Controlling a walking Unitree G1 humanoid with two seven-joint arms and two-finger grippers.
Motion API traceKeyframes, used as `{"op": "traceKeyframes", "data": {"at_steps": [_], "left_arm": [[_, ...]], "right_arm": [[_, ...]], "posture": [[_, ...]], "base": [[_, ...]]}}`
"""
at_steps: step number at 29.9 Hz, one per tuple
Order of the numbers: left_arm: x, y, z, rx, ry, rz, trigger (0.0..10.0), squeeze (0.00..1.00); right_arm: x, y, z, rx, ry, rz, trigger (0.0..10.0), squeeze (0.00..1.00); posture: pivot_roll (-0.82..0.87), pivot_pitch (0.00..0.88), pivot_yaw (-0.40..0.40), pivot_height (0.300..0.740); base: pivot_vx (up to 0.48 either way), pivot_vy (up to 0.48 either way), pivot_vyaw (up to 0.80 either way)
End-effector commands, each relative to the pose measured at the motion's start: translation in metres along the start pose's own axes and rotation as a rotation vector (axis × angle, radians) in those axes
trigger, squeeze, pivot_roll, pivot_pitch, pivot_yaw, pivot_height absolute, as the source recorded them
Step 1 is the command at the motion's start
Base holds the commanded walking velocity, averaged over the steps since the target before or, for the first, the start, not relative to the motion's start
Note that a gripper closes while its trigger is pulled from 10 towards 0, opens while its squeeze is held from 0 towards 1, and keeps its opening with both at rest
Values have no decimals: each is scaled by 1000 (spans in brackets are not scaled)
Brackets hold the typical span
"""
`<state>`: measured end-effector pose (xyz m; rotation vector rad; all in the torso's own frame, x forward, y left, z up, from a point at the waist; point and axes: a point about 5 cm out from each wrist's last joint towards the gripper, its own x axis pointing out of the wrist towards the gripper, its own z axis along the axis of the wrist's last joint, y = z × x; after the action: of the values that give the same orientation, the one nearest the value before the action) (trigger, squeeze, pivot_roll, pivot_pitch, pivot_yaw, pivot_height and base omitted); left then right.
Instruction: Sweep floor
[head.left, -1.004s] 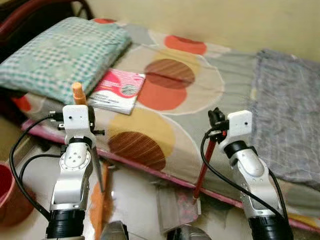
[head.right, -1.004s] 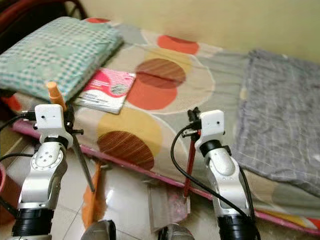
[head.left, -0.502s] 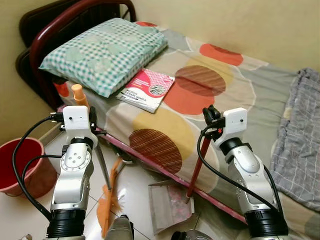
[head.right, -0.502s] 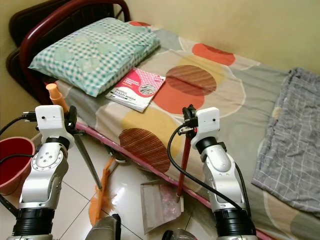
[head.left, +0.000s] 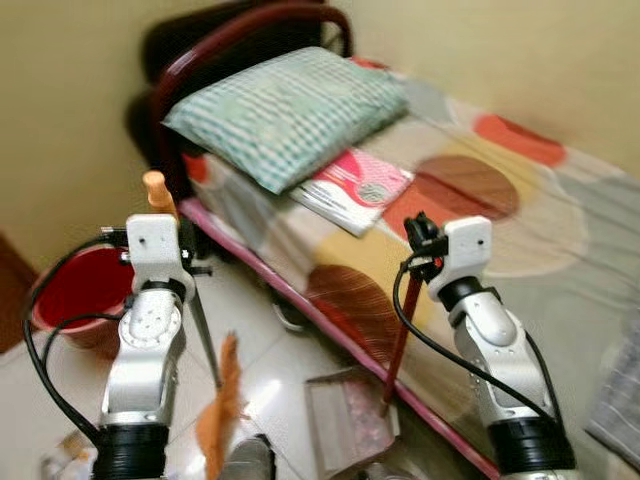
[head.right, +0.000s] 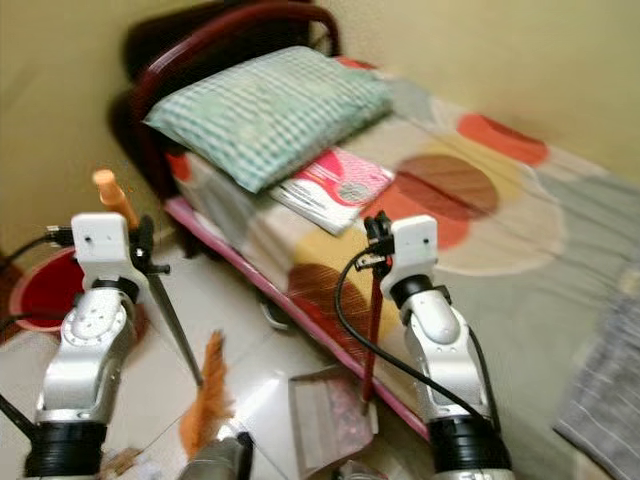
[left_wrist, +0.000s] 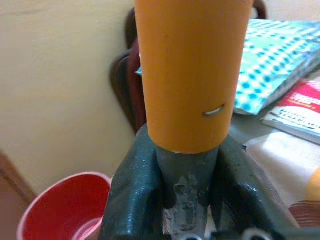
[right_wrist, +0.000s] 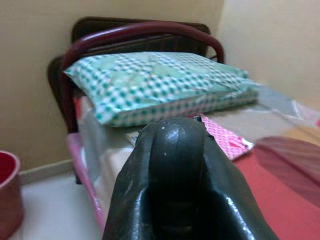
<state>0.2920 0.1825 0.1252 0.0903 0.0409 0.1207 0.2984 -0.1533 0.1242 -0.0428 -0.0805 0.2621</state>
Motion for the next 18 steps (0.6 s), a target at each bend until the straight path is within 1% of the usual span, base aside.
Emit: {"op": "traceKeyframes", "data": {"at_steps": [1,3,10,18], "left_arm": [[0,0,2,22,-4,-7,10000,0],[0,-1,1,16,0,-27,10000,0],[-1,-5,-1,28,9,-46,10000,0],[0,-7,-2,24,13,-65,10000,0]], "right_arm": [[6,-3,17,9,-87,-9,10000,0],[7,-4,17,27,-85,-22,10000,0],[6,-10,13,21,-66,-55,10000,0],[5,-11,9,26,-47,-81,10000,0]], "posture": [[1,3,-49,740],[2,0,-49,740],[3,0,-48,740],[1,0,-46,740]], "base": [[0,0,800],[0,0,800],[0,0,800],[0,0,800]]}}
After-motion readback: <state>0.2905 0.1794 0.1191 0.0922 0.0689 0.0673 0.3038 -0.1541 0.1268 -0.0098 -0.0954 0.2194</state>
